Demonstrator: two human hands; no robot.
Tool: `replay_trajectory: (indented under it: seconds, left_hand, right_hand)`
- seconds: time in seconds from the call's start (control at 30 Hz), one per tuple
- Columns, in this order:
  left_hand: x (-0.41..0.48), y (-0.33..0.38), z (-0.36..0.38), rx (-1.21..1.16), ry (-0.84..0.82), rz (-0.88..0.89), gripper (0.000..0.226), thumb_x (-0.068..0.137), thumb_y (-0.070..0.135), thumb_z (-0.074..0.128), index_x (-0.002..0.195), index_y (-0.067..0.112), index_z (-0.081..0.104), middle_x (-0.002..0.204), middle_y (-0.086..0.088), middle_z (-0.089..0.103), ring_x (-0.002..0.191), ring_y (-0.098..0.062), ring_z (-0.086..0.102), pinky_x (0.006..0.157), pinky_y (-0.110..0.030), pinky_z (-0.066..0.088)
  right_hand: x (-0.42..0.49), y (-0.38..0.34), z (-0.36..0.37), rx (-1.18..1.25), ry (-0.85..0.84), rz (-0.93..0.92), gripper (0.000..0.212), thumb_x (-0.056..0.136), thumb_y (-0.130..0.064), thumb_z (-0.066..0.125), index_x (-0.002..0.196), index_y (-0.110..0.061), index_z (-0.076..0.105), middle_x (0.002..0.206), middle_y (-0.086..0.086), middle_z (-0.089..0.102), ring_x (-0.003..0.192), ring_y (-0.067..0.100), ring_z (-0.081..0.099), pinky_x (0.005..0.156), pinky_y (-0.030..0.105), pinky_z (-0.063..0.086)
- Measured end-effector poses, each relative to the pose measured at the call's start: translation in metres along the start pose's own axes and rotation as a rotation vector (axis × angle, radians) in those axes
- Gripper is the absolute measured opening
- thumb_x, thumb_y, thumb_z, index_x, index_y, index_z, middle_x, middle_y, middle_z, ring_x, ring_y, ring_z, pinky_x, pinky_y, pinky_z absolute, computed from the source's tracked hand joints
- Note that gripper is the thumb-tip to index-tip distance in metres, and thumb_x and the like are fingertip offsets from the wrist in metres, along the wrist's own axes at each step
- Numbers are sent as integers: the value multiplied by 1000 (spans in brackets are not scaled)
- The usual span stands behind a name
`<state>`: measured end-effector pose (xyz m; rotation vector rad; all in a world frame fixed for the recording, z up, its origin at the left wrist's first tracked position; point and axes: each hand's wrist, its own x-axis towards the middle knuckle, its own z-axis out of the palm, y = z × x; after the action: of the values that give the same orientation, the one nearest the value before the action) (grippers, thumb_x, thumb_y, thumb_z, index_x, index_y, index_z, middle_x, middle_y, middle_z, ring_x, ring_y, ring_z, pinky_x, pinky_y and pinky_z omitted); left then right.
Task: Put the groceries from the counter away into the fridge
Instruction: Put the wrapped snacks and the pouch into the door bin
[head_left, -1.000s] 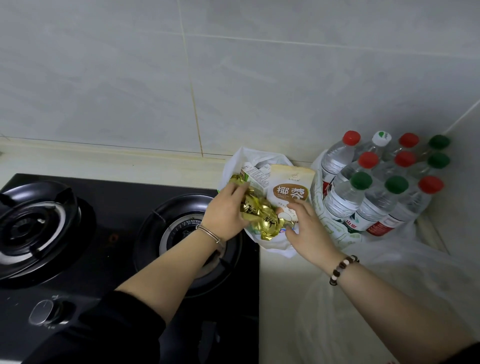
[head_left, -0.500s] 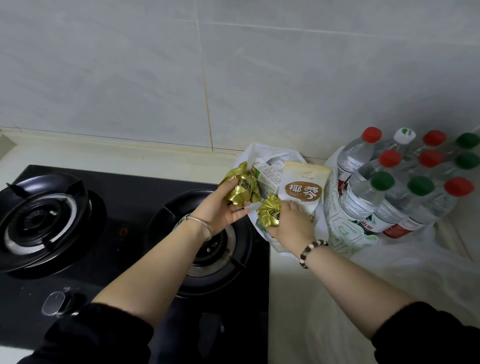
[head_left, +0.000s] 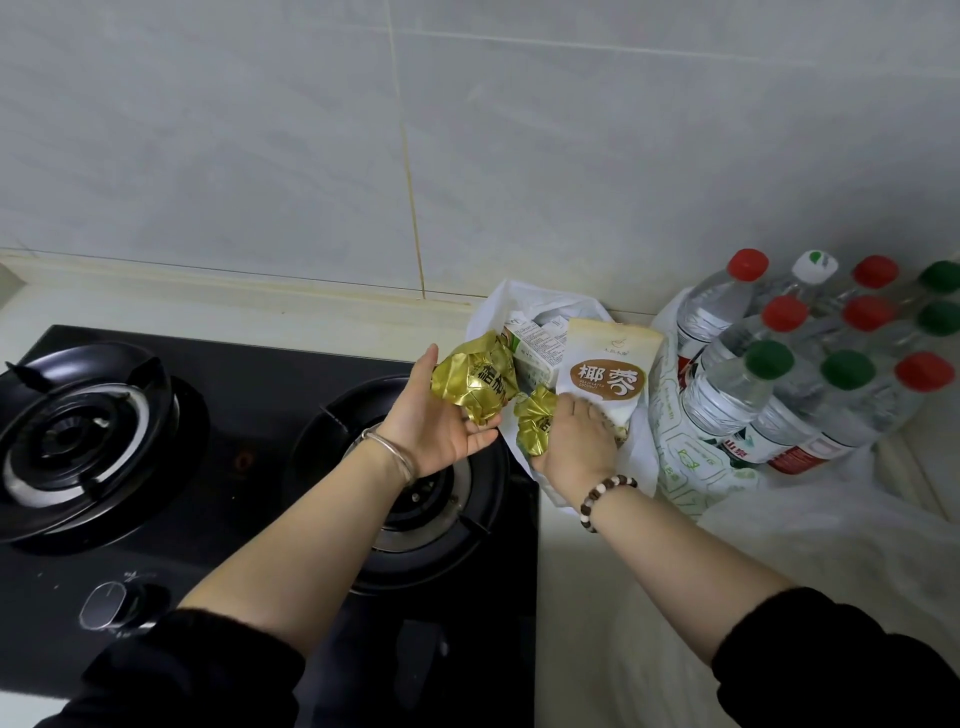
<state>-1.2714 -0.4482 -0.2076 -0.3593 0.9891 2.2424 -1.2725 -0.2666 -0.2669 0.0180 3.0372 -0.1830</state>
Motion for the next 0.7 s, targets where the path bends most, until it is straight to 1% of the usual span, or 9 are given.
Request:
replay_trajectory:
  seconds: [0.13, 0.2, 0.27, 0.3, 0.43, 0.5, 0.57, 0.63, 0.7]
  left_hand:
    - [0, -2, 0, -78, -4, 35, 53, 90, 55, 40, 118, 13, 56, 106, -11, 54, 77, -23, 59, 68, -31, 55]
    - [-2, -5, -1, -161, -35, 69, 49, 87, 51, 48, 113, 11, 61, 104, -10, 60, 83, -24, 60, 75, -33, 55]
    - [-5, -7, -2, -245, -63, 99, 45, 87, 47, 51, 107, 10, 66, 104, -10, 63, 90, -26, 62, 87, -34, 50]
    - [-6, -7, -3, -274, -68, 112, 43, 88, 45, 52, 105, 9, 67, 105, -11, 64, 92, -26, 62, 90, -35, 49]
    - [-9, -9, -2, -310, -55, 144, 36, 88, 38, 55, 103, 7, 66, 102, -12, 66, 93, -28, 63, 83, -35, 54]
    - [-9, -10, 1, -312, 3, 143, 33, 86, 35, 55, 102, 8, 64, 97, -11, 67, 87, -28, 65, 76, -33, 56]
    - [-7, -11, 2, -319, 82, 142, 29, 87, 32, 54, 100, 8, 63, 93, -11, 67, 81, -27, 65, 69, -31, 58]
    - [-5, -11, 2, -316, 130, 151, 26, 90, 30, 53, 103, 8, 61, 94, -11, 66, 81, -26, 65, 68, -30, 59]
    - [-5, -11, 2, -316, 147, 153, 30, 87, 28, 58, 109, 9, 61, 98, -9, 64, 86, -25, 65, 67, -31, 60]
  right_hand:
    - [1, 2, 1, 0, -5, -19, 70, 70, -32, 77, 124, -6, 41, 127, 10, 48, 121, 24, 43, 103, 29, 34]
    - [1, 2, 0, -6, -15, -21, 67, 72, -34, 75, 123, -5, 43, 127, 10, 47, 121, 24, 42, 104, 30, 33]
    - [1, 2, -2, -6, -25, -23, 67, 73, -37, 75, 123, -5, 45, 126, 11, 47, 121, 25, 41, 104, 30, 33]
    - [1, 2, -2, -7, -30, -20, 67, 73, -38, 74, 123, -5, 45, 126, 11, 46, 121, 25, 41, 104, 30, 33]
    - [-3, 2, -4, -43, -33, -23, 68, 73, -38, 71, 125, -5, 43, 129, 10, 45, 125, 26, 37, 107, 33, 30]
    - [-6, 1, -4, -56, -38, -31, 67, 73, -40, 71, 125, -7, 43, 130, 9, 47, 126, 26, 36, 109, 34, 27]
    - [-8, 2, -4, -55, -41, -35, 64, 74, -41, 71, 122, -10, 44, 128, 7, 50, 124, 25, 38, 107, 34, 27]
    - [-10, 4, -6, -38, -46, -34, 64, 73, -43, 71, 121, -11, 44, 127, 6, 50, 123, 25, 38, 106, 33, 28]
    - [-10, 6, -8, -22, -58, -30, 68, 72, -45, 71, 123, -11, 43, 129, 6, 47, 124, 25, 37, 108, 34, 29]
